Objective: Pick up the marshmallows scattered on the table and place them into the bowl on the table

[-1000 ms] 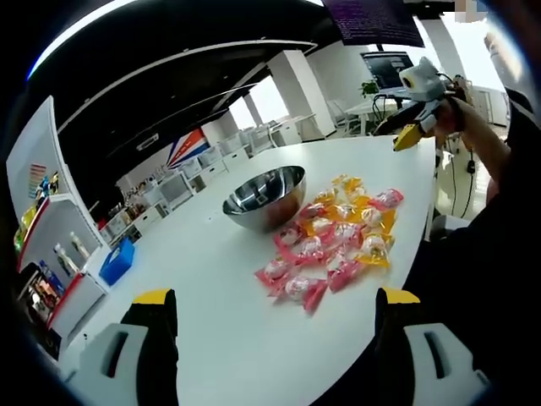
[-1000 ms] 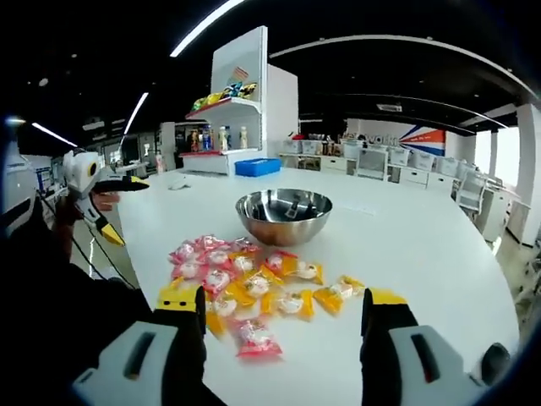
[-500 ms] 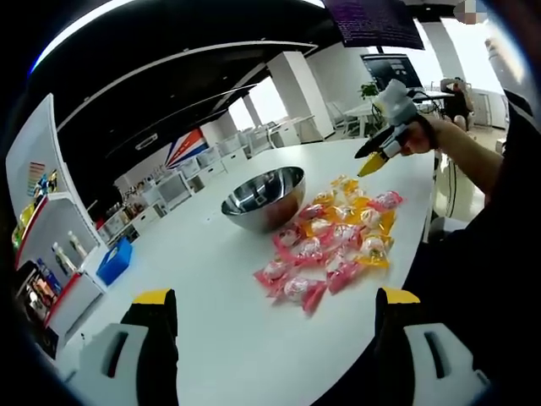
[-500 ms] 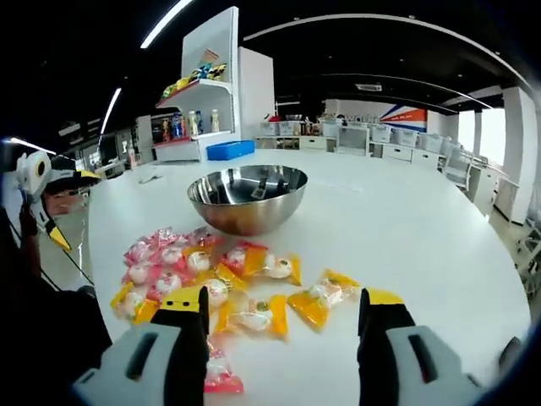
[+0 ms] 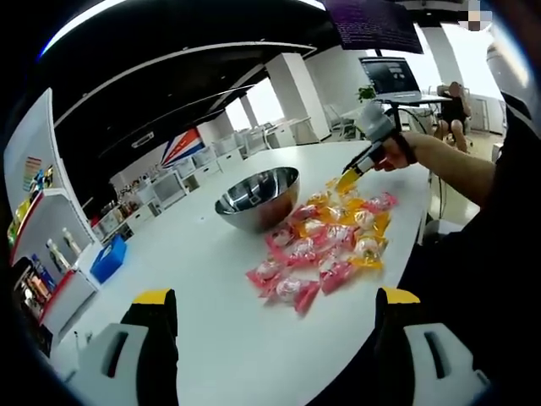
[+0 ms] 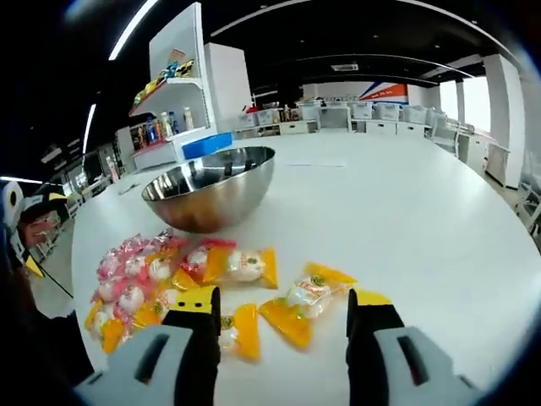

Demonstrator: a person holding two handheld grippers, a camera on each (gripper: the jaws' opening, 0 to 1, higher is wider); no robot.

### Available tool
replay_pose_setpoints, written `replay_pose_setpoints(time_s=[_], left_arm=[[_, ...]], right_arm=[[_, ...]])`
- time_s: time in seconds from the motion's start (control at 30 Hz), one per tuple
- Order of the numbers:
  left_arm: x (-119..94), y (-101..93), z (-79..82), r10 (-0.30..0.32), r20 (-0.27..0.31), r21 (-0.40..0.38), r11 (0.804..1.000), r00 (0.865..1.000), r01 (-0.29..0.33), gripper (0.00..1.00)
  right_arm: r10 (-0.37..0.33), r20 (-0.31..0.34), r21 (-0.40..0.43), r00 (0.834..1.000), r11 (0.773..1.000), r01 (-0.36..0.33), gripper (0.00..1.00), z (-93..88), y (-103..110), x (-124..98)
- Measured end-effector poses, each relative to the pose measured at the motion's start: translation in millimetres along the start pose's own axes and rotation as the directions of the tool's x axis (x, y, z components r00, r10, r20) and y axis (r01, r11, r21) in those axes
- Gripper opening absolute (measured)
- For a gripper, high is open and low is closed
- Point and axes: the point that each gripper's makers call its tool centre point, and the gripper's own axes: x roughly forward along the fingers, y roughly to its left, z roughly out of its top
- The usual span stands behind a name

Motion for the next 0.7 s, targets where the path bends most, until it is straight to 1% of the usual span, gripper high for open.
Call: replay_pose_setpoints(time_s=[0.03,0.13,0.27,0.37,0.53,0.63,0.7], left_arm=[[0.1,0.1,-0.1,0.000,0.000,0.000,1.000,1.000,0.000,0.95],[1.0,-0.6,-0.4,-0.003,-0.001,-0.003,1.000,1.000,0.003,0.95],[2.7,-4.1,-0.1,-0.014,0.003,0.001,1.000,1.000,0.014,0.95],[5.1,-8.9,-2.1,-0.028,-0.004,0.001,1.000,1.000,0.028,0.95],[5.9,-10.2,-2.2,-0.032,-0.007,0.002,0.999,0.999,0.032,0.95],[4.6,-10.1,-0.8,-0.032,-0.002,0.008,0.999,0.999,0.032,0.90],[4.3,-9.7,-0.7,-0.030,-0.001,0.009,0.999,1.000,0.030,0.91]], right_arm=[[-0.003,-0.002,0.001,1.000,1.000,0.003,0.56,-0.6,-0.6,0.7],[-0.042,-0.019,-0.003,0.999,0.999,0.042,0.55,-6.5,-8.7,6.6],[-0.069,0.004,-0.018,0.998,0.997,0.069,0.39,-5.9,-15.3,9.8],[-0.066,0.005,-0.006,0.998,0.998,0.066,0.39,-6.6,-14.9,11.7],[-0.077,0.014,-0.017,0.997,0.997,0.077,0.36,-5.2,-17.4,15.3],[-0.080,0.012,-0.034,0.997,0.996,0.080,0.35,-5.4,-16.5,15.3],[-0.080,0.013,-0.047,0.997,0.996,0.081,0.33,-6.2,-15.5,15.0]])
